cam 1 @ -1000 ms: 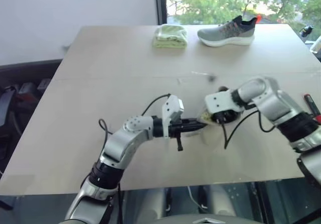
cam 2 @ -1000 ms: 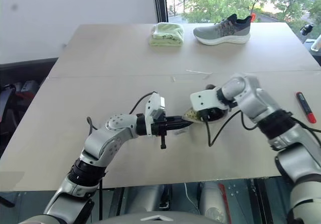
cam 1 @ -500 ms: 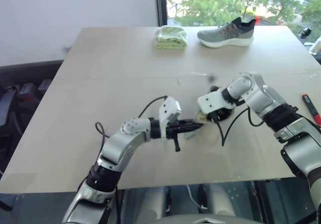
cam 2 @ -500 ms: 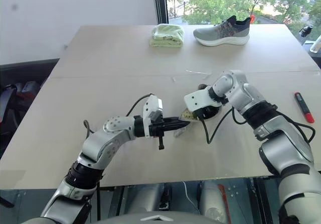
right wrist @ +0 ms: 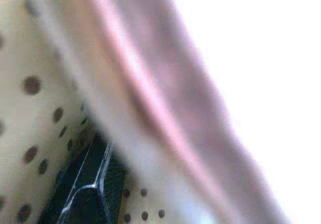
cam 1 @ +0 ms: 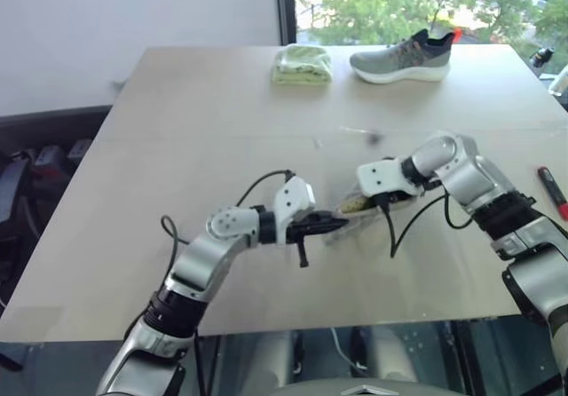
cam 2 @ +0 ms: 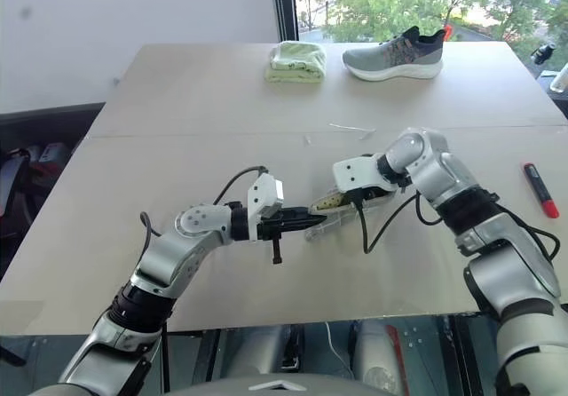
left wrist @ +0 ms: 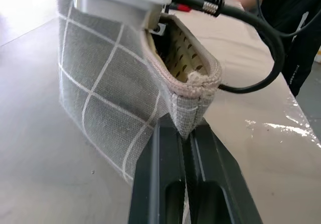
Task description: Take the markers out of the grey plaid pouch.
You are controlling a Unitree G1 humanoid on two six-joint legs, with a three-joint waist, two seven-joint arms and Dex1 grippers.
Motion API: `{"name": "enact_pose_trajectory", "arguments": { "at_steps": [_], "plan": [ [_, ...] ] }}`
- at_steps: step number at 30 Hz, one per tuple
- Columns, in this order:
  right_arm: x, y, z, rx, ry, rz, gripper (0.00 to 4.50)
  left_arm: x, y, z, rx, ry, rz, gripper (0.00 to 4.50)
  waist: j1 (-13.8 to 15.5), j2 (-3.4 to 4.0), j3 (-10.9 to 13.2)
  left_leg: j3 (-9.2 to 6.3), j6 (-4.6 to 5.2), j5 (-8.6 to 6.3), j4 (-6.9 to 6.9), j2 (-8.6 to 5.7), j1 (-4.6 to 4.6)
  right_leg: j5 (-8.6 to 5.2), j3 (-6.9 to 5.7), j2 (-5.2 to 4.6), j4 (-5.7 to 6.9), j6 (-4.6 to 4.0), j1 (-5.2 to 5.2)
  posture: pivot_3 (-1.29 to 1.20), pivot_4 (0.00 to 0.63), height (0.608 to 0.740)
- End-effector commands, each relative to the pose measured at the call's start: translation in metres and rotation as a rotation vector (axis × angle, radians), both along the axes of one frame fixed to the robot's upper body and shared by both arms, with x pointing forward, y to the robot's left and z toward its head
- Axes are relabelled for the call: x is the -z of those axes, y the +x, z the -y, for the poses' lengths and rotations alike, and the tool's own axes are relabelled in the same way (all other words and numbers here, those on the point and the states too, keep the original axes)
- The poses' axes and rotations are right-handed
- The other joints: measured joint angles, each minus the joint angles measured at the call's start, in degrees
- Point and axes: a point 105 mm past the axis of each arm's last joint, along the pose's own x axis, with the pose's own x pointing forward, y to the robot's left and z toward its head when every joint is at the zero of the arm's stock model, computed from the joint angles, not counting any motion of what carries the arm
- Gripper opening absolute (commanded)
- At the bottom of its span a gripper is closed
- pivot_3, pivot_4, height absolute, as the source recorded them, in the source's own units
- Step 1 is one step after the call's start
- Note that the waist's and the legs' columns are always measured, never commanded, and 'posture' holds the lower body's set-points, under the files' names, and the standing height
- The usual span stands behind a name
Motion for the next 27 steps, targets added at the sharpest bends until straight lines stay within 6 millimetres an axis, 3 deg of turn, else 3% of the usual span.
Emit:
{"name": "enact_pose_trajectory", "arguments": {
  "at_steps": [1,5,8,19,20,24,25,27],
  "plan": [
    [-0.014,0.003,0.016,0.067,0.019,0.027,2.72,0.001,0.003,-0.009,-0.016,0.031,0.018,0.00,0.02,0.00,0.01,0.01,0.00,0.00,-0.02,0.00,-0.02,0.00,0.00,0.00,0.00,0.00,-0.02,0.00,0.150,0.740],
    [-0.018,0.002,0.014,0.079,0.042,0.052,2.72,-0.004,0.001,-0.009,-0.011,0.028,0.032,0.00,0.04,0.00,0.02,0.00,0.00,0.00,-0.05,0.00,-0.03,0.00,-0.01,0.01,0.00,0.00,-0.04,0.00,0.150,0.740],
    [-0.011,0.001,0.014,0.087,0.033,0.064,1.69,-0.007,-0.001,-0.010,-0.008,0.016,0.028,0.00,0.06,0.00,0.02,0.00,0.00,0.00,-0.04,0.00,-0.03,0.00,-0.01,0.01,0.00,0.00,-0.04,0.00,0.150,0.740],
    [-0.002,0.001,0.007,0.063,0.009,0.077,1.69,-0.009,-0.002,-0.012,-0.024,0.017,0.027,0.00,-0.06,0.00,0.03,0.03,0.01,0.00,-0.03,0.05,-0.02,-0.01,0.00,0.08,0.00,0.01,-0.04,0.00,0.150,0.740],
    [-0.001,0.001,0.007,0.061,0.008,0.074,1.30,-0.009,-0.002,-0.013,-0.027,0.016,0.025,0.00,-0.08,0.00,0.03,0.03,0.01,0.00,-0.03,0.07,-0.02,-0.01,0.01,0.10,0.00,0.01,-0.04,0.00,0.150,0.740],
    [0.001,0.000,0.006,0.055,0.007,0.067,0.63,-0.010,0.000,-0.014,-0.040,0.009,0.019,0.00,-0.12,-0.02,0.01,0.03,0.01,0.00,-0.03,0.13,0.02,-0.01,0.01,0.15,-0.01,0.01,-0.02,0.00,0.150,0.740],
    [0.002,-0.001,0.006,0.053,0.004,0.065,0.28,-0.010,0.001,-0.014,-0.041,0.009,0.018,0.00,-0.12,-0.02,0.01,0.03,0.00,0.00,-0.02,0.15,0.02,-0.01,0.01,0.17,-0.01,0.01,-0.01,0.00,0.150,0.740],
    [0.004,-0.002,0.007,0.049,-0.006,0.060,0.18,-0.010,0.001,-0.015,-0.043,0.009,0.018,0.00,-0.12,-0.02,0.01,0.03,0.00,0.00,-0.02,0.15,0.03,-0.01,0.01,0.17,0.00,0.01,-0.01,0.00,0.150,0.740]
  ]
}}
